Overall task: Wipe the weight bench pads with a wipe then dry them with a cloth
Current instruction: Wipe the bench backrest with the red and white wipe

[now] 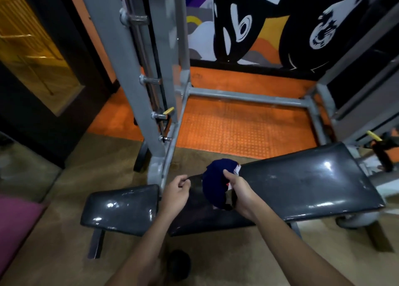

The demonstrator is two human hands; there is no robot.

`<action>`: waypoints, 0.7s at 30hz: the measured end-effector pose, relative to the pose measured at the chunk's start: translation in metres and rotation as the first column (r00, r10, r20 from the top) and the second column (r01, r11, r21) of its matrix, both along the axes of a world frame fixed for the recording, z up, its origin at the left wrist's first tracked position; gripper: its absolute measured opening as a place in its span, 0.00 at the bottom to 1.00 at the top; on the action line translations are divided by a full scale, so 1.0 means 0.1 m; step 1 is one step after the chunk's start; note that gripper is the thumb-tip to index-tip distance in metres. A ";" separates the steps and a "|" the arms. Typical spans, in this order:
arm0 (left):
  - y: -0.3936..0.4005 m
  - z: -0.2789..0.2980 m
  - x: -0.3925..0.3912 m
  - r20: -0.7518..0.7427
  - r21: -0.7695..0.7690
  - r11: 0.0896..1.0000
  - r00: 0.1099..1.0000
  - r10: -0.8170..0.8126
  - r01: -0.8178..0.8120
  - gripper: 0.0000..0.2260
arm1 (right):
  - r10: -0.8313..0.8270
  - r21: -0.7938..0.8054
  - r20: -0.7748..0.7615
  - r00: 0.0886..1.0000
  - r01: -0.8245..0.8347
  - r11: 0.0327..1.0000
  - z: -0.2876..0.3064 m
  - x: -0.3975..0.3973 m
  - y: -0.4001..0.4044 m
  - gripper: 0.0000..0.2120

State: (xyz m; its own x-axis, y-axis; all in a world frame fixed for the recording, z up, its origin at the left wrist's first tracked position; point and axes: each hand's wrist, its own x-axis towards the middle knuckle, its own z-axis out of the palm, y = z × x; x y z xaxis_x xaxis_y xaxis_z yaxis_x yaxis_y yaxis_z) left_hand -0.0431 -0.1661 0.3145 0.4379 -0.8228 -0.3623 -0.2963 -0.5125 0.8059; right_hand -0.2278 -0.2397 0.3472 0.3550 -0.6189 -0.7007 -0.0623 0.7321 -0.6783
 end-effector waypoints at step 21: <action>-2.03 -1.01 -2.71 0.105 0.254 0.916 0.933 -0.344 0.310 0.34 | -0.202 -0.651 -0.489 0.849 -0.201 0.732 -0.22 -2.88 -1.81 0.20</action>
